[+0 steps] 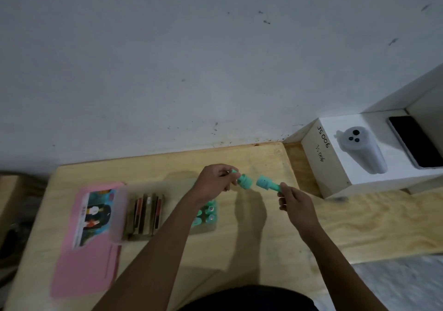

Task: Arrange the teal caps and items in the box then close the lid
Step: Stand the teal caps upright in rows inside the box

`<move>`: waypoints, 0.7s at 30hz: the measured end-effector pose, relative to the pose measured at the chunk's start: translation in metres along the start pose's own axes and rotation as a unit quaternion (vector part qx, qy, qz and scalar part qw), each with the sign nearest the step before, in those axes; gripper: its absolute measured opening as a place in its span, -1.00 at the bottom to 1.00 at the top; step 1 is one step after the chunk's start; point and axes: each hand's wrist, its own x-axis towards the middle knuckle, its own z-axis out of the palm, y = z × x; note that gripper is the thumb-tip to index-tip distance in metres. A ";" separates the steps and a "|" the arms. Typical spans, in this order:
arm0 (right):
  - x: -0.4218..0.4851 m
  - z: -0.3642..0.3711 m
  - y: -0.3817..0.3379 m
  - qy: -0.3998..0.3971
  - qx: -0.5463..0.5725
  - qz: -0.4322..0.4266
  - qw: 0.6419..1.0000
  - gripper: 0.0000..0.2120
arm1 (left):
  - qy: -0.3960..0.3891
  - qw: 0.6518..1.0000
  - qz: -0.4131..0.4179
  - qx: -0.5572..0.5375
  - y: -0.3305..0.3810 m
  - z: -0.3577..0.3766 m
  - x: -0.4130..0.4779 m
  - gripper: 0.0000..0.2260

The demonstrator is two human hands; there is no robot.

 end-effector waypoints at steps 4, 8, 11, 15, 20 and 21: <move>-0.019 0.017 -0.015 0.002 -0.010 -0.027 1.000 -0.61 | 0.014 0.999 0.017 -0.023 0.003 -0.022 -0.024 -0.93; -0.036 0.031 -0.024 -0.015 -0.034 -0.066 0.997 -0.54 | 0.023 0.999 0.045 -0.008 0.003 -0.042 -0.041 -0.94; -0.046 0.040 -0.023 -0.028 -0.057 -0.097 0.993 -0.53 | 0.035 0.997 0.064 0.022 0.003 -0.054 -0.051 -0.93; -0.057 0.055 -0.018 -0.053 -0.101 -0.132 0.985 -0.61 | 0.062 0.989 0.105 0.079 0.003 -0.067 -0.061 -0.94; -0.067 0.071 -0.021 -0.089 -0.229 -0.213 0.946 -0.74 | 0.068 0.971 0.147 0.174 -0.002 -0.074 -0.075 -0.91; -0.067 0.074 -0.021 -0.095 -0.257 -0.227 0.935 -0.74 | 0.067 0.968 0.150 0.188 -0.004 -0.076 -0.078 -0.87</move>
